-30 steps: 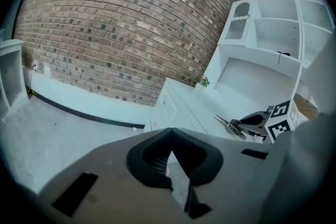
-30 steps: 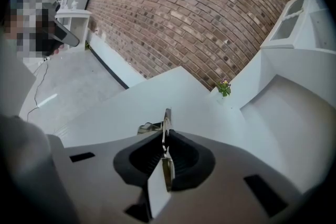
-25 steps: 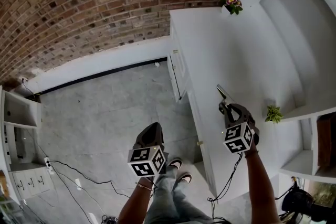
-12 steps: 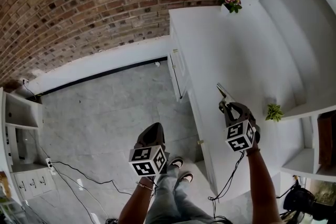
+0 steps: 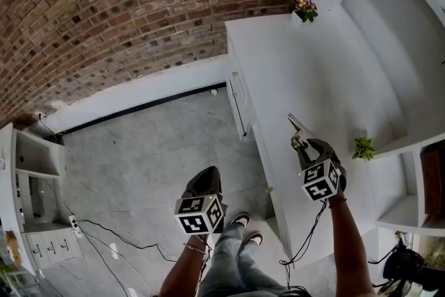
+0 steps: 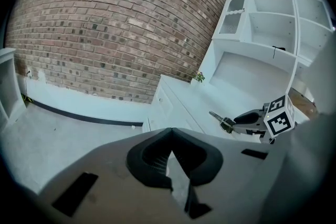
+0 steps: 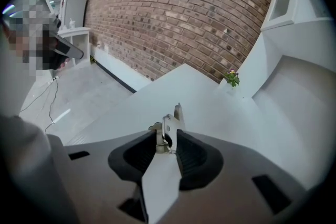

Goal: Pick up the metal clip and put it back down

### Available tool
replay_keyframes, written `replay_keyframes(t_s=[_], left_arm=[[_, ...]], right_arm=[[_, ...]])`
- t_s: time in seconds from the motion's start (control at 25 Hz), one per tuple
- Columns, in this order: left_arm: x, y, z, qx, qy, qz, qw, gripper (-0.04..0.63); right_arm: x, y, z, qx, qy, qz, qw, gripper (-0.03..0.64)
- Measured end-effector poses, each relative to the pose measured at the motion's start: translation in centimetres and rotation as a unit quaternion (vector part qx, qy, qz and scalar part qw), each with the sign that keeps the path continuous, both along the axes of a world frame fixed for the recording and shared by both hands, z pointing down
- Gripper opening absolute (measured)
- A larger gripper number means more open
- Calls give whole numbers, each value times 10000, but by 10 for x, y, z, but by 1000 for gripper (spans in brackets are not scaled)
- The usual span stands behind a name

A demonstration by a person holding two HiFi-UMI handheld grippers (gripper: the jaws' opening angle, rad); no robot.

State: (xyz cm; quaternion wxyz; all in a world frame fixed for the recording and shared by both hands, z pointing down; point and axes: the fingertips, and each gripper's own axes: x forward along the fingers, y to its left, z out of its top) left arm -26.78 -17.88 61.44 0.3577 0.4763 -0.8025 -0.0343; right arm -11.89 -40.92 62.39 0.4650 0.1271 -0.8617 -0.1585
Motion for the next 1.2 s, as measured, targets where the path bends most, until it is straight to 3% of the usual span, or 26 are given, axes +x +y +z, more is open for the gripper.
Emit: replay_keyframes(t_s=[0.44, 0.68, 1.2], left_arm=[[23, -11, -46, 75, -331, 396, 9986, 6], [40, -23, -84, 274, -559, 679, 9957, 6], [86, -37, -175, 921, -1156, 1162, 9822, 6]], right_arm=[[32, 16, -44, -85, -395, 206, 9990, 113], [60, 26, -82, -48, -907, 613, 9940, 78], [147, 44, -190, 107, -2423, 1732, 9545, 3]])
